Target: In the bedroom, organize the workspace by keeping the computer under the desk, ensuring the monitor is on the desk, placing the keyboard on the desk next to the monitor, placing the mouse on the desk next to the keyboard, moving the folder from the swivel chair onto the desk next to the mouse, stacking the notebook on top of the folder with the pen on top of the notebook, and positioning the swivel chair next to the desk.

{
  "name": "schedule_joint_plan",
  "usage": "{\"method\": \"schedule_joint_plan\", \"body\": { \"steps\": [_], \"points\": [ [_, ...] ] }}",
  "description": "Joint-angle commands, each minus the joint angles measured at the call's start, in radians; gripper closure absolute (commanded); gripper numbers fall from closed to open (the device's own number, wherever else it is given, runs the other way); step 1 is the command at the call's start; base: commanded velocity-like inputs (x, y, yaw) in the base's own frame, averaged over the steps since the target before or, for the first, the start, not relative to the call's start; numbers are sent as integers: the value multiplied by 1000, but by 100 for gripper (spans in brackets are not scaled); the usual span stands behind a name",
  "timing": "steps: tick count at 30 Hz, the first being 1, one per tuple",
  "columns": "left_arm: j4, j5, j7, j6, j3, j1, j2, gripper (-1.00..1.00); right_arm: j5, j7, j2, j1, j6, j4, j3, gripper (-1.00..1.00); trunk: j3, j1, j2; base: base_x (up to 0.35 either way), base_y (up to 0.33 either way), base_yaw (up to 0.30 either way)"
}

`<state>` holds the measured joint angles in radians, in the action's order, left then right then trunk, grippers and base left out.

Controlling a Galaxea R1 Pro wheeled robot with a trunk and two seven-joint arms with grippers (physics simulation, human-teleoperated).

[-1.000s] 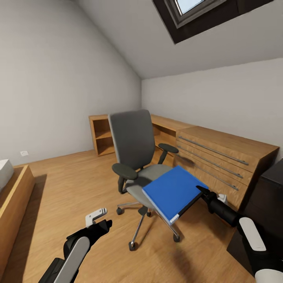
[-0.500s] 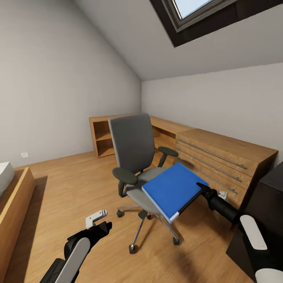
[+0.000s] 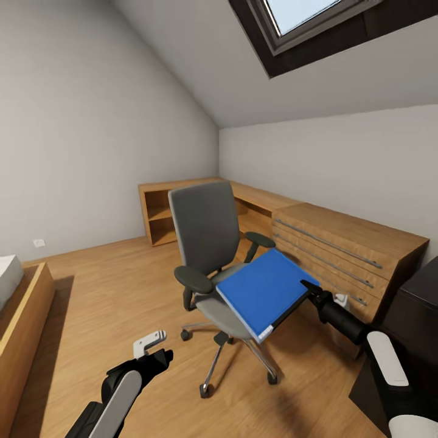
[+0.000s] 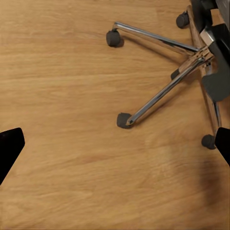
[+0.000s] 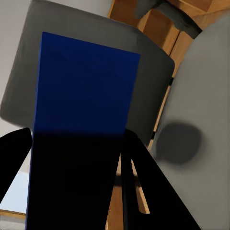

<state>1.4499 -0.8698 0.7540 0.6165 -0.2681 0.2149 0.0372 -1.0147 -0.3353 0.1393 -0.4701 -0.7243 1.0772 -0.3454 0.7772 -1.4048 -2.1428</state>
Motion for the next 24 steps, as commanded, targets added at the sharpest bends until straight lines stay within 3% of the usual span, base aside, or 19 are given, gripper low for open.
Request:
{"method": "schedule_joint_plan", "body": {
  "steps": [1, 12, 24],
  "points": [
    [0, -9, 10, 0, -2, 1, 1, -100, 2, -3, -1, -1, -6, 1, -2, 100, -2, 4, 7, 0, 0, 0],
    [-3, -9, 9, 0, -2, 1, 0, -100, -8, -8, -2, -1, -67, 35, 0, 100, -37, 46, 84, 0, 0, 0],
    [-3, -9, 8, 1, -2, 1, 1, -100, -30, -14, -2, 0, -77, 36, -1, 100, -74, 92, 168, 0, 0, 0]
  ]
}}
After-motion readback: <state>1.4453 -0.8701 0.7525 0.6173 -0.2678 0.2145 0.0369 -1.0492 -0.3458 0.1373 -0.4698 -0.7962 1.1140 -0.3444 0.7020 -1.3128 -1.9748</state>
